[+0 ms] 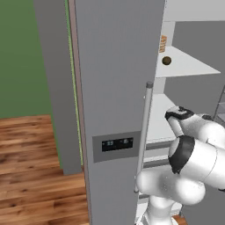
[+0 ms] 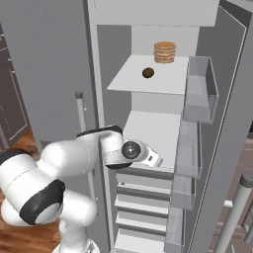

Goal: Pick up the orange and kiwi from the fridge and place one fruit on each plate on the dining counter.

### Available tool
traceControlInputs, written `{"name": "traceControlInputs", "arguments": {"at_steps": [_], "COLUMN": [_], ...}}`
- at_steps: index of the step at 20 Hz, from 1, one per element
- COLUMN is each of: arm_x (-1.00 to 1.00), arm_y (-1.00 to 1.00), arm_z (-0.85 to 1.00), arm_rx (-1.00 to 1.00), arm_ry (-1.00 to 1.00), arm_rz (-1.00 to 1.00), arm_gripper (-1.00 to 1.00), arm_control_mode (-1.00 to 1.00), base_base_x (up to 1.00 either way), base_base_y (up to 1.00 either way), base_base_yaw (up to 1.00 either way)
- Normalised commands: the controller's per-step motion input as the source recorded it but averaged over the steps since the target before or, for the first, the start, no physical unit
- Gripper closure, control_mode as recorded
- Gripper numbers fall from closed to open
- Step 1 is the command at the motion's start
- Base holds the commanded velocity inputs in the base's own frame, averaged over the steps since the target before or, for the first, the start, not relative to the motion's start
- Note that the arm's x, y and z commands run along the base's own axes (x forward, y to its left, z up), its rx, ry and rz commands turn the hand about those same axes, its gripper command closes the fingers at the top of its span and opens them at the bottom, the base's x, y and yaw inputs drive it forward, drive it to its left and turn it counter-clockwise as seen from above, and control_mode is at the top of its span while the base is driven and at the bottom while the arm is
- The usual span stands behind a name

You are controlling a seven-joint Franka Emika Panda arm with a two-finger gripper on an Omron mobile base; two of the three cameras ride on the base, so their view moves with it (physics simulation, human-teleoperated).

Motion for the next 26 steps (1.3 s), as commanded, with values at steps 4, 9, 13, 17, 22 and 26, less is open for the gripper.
{"name": "traceControlInputs", "arguments": {"at_steps": [4,9,13,17,22,26], "arm_x": [-0.52,-0.36,-0.37,-0.6,-0.79,-0.71], "arm_y": [0.01,-0.09,-0.26,-0.12,0.31,0.56], "arm_z": [1.0,1.0,1.0,0.87,0.29,0.37], "arm_rx": [-0.01,0.0,0.04,0.03,-0.01,-0.06], "arm_ry": [-0.03,0.03,0.14,0.12,0.0,-0.04], "arm_rz": [0.0,0.0,0.0,0.0,0.01,0.01], "arm_gripper": [1.0,1.0,1.0,1.0,1.0,1.0], "arm_control_mode": [-1.0,-1.0,-1.0,-1.0,-1.0,-1.0], "base_base_x": [0.0,0.0,0.0,0.0,0.0,0.0], "base_base_y": [0.0,0.0,0.0,0.0,0.0,0.0], "base_base_yaw": [0.0,0.0,0.0,0.0,0.0,0.0]}}
